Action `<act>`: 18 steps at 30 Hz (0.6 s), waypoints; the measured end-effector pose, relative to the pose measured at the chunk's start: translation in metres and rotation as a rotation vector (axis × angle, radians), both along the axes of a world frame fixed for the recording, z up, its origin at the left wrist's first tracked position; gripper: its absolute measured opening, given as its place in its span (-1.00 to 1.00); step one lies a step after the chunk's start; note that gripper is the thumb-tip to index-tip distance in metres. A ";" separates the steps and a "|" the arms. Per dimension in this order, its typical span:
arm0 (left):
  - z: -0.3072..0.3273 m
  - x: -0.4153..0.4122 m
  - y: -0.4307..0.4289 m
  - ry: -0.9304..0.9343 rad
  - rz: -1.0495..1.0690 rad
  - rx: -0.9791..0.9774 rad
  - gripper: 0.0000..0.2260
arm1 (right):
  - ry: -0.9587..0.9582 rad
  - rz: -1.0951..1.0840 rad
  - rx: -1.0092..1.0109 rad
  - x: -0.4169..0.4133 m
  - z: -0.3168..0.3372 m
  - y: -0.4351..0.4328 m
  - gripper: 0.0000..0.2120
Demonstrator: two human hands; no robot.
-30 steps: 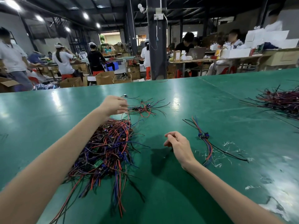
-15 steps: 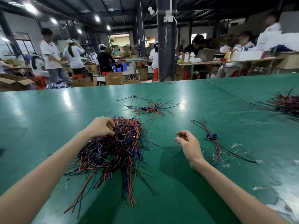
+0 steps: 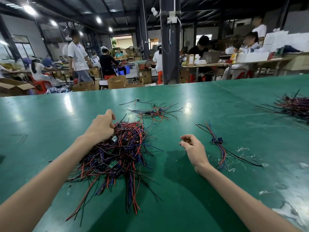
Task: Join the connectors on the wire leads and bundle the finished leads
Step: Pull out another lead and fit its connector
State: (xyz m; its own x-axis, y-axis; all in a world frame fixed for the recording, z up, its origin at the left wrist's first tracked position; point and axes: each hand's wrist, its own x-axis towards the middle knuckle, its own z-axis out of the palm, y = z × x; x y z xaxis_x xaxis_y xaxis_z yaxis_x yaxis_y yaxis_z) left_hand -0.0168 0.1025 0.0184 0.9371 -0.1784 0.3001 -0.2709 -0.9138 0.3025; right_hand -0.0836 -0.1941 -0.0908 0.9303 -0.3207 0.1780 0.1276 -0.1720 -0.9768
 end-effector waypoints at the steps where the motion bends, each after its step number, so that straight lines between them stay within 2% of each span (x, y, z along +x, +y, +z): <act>1: 0.003 0.001 0.000 -0.018 0.001 0.006 -0.68 | -0.002 0.001 -0.002 0.000 0.000 0.000 -0.88; 8: 0.001 0.001 -0.001 -0.003 0.129 0.073 -0.87 | -0.015 -0.015 0.001 0.001 -0.001 0.001 -0.86; 14: -0.011 -0.003 -0.007 0.023 0.159 0.193 -0.59 | -0.007 -0.003 -0.019 0.001 0.000 0.001 -0.86; 18: -0.008 -0.008 -0.010 -0.019 0.170 0.301 -0.67 | -0.010 -0.005 -0.017 0.000 0.000 0.001 -0.87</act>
State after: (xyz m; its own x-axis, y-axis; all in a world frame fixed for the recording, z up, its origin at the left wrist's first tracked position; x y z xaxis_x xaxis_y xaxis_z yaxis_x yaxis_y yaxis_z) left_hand -0.0251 0.0927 0.0099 0.9559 -0.1032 0.2750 -0.1098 -0.9939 0.0085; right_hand -0.0834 -0.1933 -0.0905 0.9268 -0.3226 0.1923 0.1360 -0.1891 -0.9725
